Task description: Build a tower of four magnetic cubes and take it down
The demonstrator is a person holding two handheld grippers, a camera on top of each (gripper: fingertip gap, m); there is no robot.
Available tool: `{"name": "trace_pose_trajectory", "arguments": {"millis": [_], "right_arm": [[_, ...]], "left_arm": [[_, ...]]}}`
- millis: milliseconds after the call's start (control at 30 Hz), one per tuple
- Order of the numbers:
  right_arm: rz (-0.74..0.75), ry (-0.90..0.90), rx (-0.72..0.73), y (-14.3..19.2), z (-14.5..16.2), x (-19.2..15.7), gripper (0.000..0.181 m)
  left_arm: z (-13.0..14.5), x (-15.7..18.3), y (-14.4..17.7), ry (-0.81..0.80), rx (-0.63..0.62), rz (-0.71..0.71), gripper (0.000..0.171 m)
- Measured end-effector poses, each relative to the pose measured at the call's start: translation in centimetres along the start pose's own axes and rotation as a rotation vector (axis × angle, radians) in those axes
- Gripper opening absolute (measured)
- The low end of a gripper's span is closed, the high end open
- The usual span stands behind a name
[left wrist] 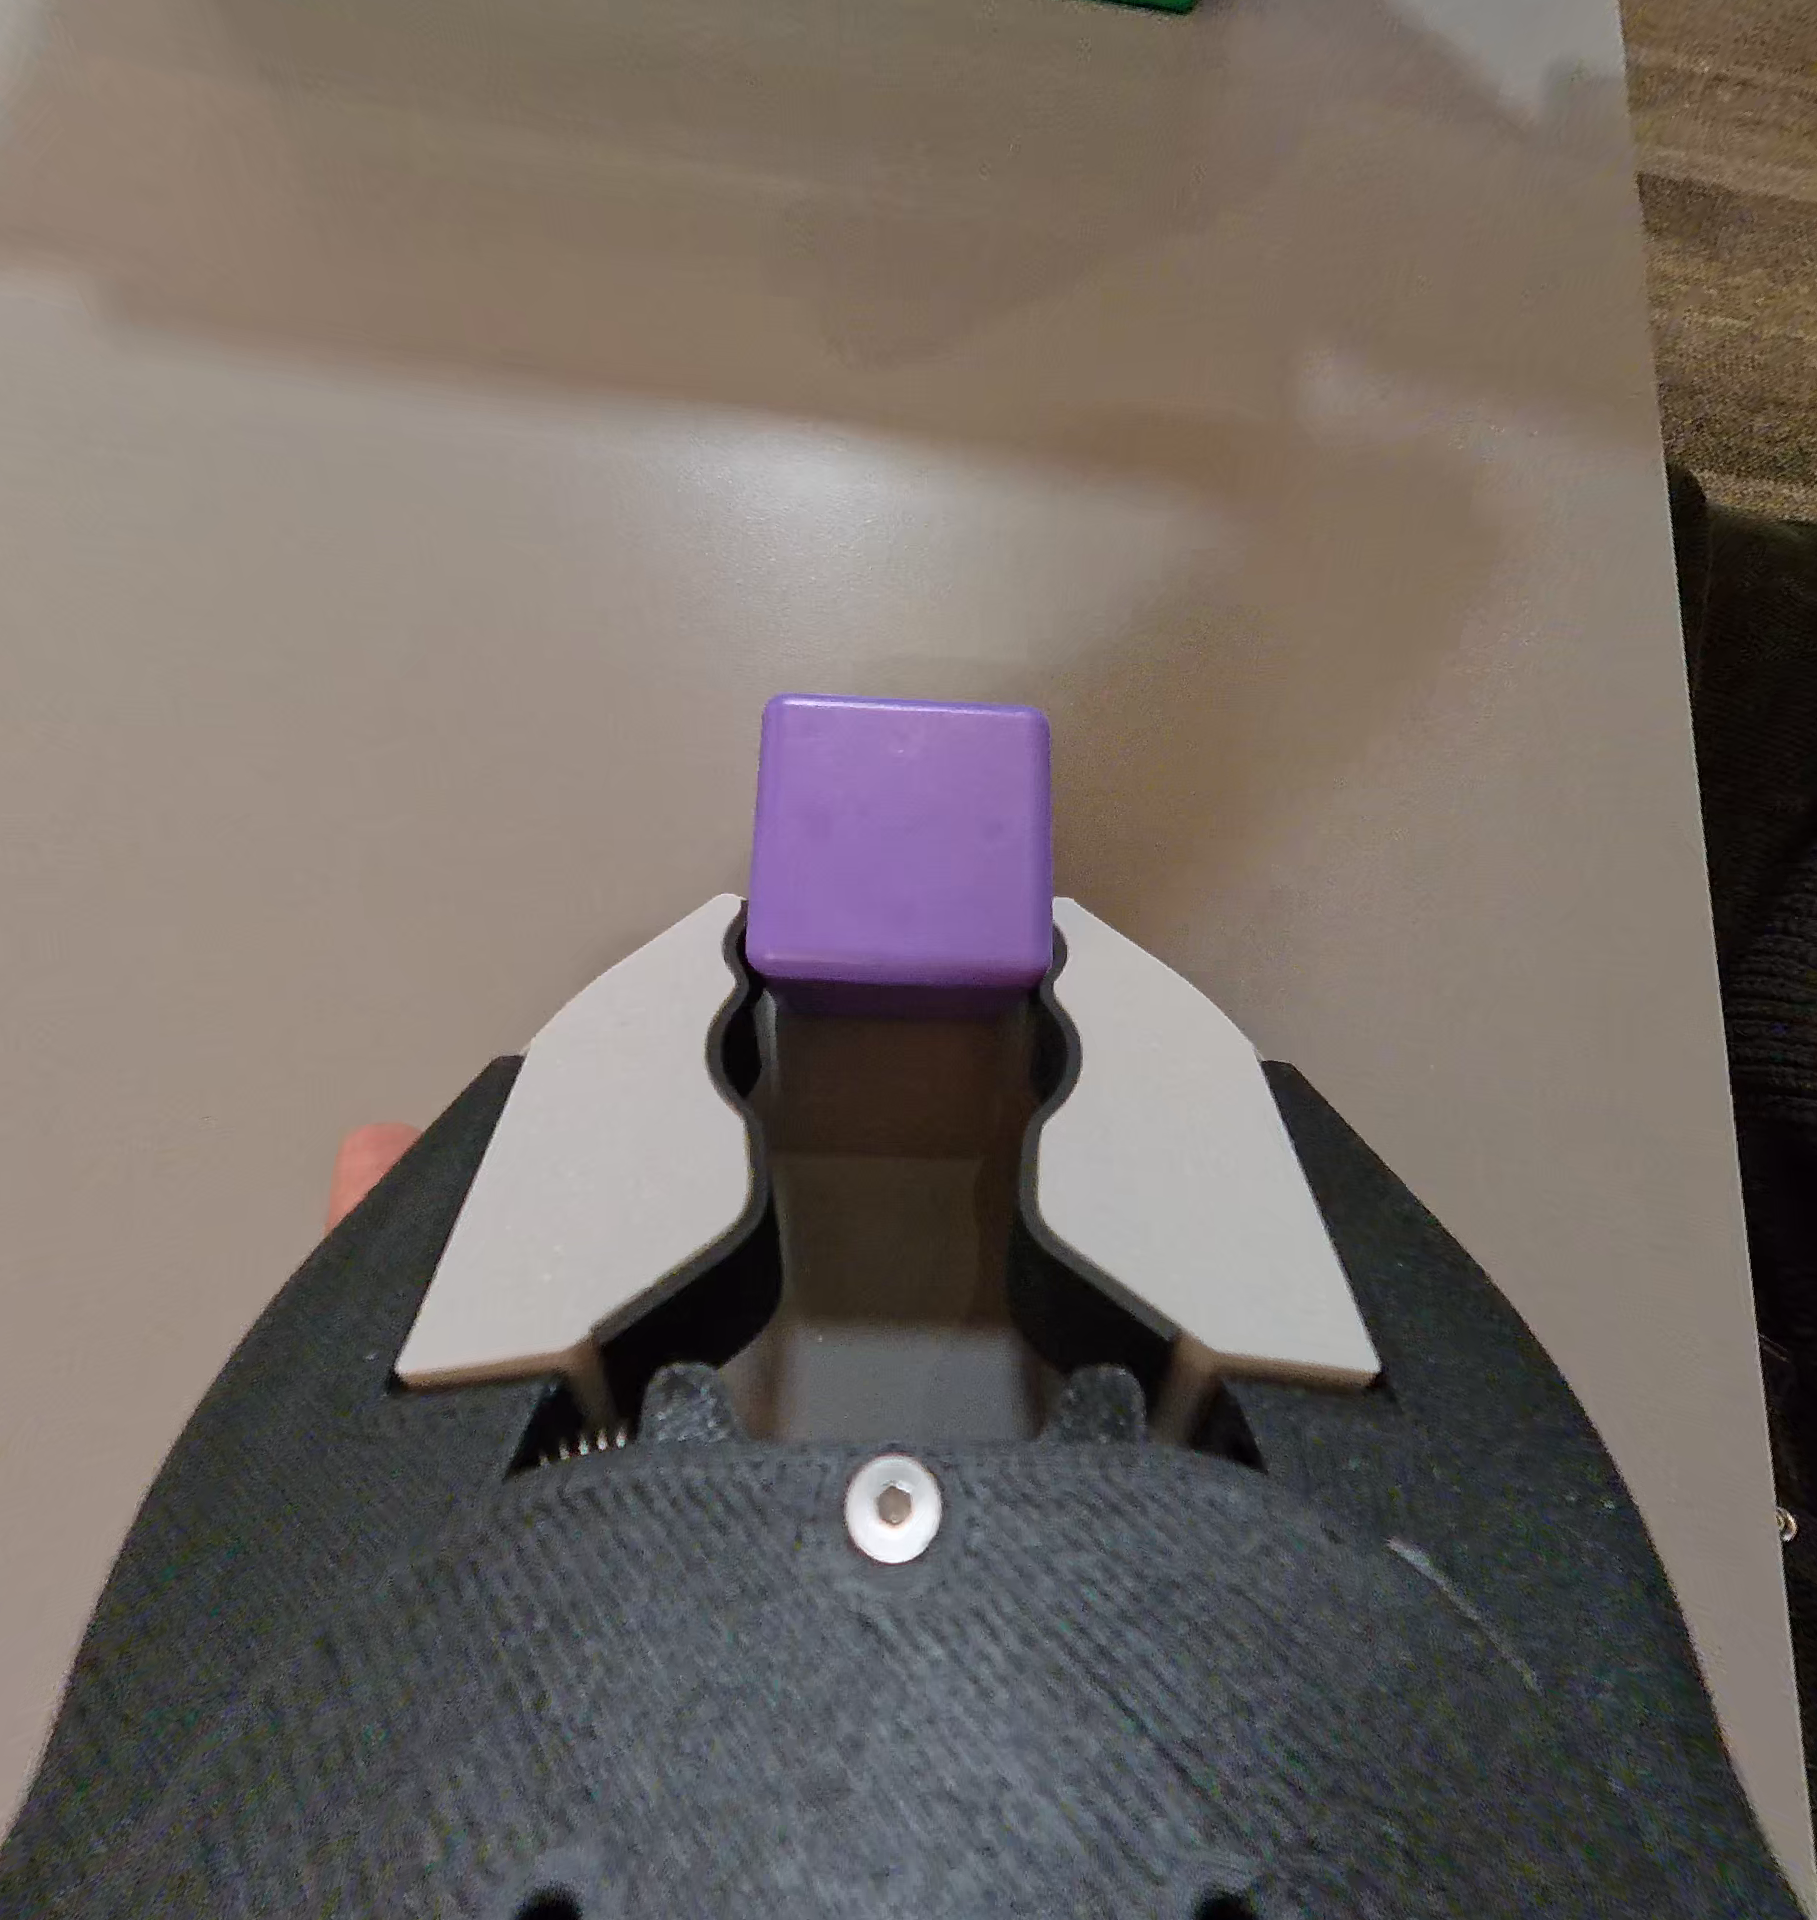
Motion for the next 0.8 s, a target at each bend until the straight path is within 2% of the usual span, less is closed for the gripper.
{"name": "trace_pose_trajectory", "arguments": {"millis": [200,567,800], "right_arm": [[0.044,0.076,0.012,0.1,-0.3,-0.8,0.051],[0.073,-0.031,0.036,2.1,-0.2,0.4,0.056],[0.154,-0.115,0.176,5.3,-1.8,1.8,0.051]], "left_arm": [[0.0,0.0,0.0,-0.001,-0.001,0.000,0.049],[0.0,0.0,0.0,-0.004,-0.002,-0.004,0.049],[0.0,0.0,0.0,-0.003,-0.002,-0.004,0.050]]}}
Point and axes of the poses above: each gripper's, where its closed fingertips meet, y back along the fingers, z out of its underside, x = y × z across the jaws, the point moved 10 cm from there along y, back along the fingers, and after that the axes turned 3 degrees about z, right-handed, at the moved point
